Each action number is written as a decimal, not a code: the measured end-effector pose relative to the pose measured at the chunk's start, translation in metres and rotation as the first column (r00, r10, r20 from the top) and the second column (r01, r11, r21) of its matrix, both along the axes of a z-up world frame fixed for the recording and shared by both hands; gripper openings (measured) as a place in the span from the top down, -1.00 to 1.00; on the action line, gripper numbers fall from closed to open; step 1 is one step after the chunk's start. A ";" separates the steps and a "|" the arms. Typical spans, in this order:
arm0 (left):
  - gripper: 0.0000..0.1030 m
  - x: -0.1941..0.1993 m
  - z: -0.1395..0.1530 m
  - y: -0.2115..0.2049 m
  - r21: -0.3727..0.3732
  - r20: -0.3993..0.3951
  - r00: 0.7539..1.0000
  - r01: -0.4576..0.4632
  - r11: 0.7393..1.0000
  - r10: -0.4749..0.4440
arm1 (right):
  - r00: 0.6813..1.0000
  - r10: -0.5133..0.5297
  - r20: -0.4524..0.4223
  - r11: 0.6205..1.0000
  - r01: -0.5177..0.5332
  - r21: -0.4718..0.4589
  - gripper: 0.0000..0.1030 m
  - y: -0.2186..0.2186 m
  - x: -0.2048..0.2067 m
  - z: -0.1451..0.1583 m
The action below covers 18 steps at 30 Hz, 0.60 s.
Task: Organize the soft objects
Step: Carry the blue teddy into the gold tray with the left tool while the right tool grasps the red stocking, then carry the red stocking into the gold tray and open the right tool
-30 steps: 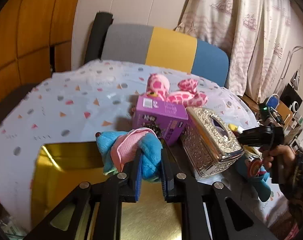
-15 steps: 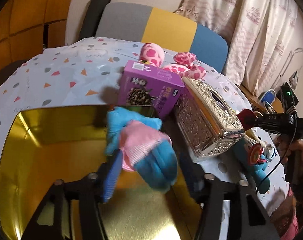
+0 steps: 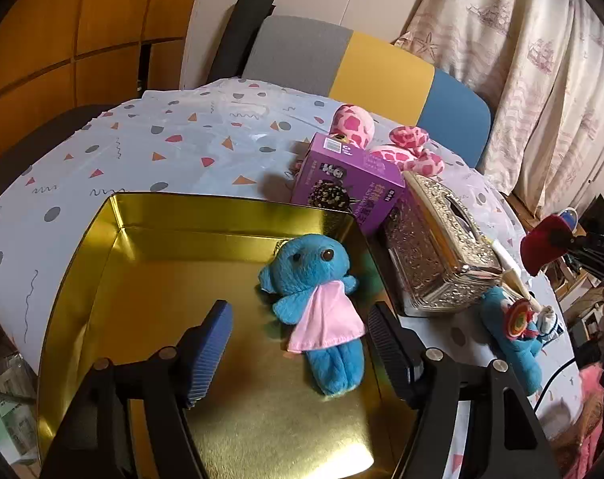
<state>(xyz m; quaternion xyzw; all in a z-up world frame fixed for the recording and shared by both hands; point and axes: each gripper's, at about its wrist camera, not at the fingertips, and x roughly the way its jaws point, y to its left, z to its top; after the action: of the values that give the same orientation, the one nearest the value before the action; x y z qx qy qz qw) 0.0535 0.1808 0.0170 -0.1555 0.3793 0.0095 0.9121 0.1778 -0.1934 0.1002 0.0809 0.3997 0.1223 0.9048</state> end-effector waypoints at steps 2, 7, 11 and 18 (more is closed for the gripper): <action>-0.39 -0.006 0.003 -0.001 -0.003 0.004 1.000 -0.002 1.000 0.002 | 1.000 0.023 0.011 1.000 -0.023 0.008 0.86 0.006 -0.007 0.005; -0.39 -0.017 0.007 0.000 0.000 0.011 1.000 -0.007 1.000 0.007 | 0.994 0.108 0.023 0.990 -0.110 0.092 0.86 0.021 -0.029 0.017; -0.41 -0.025 0.007 0.003 0.001 0.011 1.000 -0.012 1.000 0.012 | 0.976 0.216 0.007 0.961 -0.214 0.173 0.86 0.044 -0.044 0.020; -0.42 -0.037 0.004 0.020 -0.015 -0.003 0.998 -0.060 0.998 0.060 | 0.875 0.478 -0.083 0.856 -0.442 0.269 0.86 0.132 -0.074 -0.008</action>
<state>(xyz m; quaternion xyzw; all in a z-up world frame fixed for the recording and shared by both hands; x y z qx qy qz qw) 0.0166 0.2004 0.0206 -0.1734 0.3759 0.0343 0.9096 0.1041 -0.0613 0.0921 0.1010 0.4547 0.3769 0.8006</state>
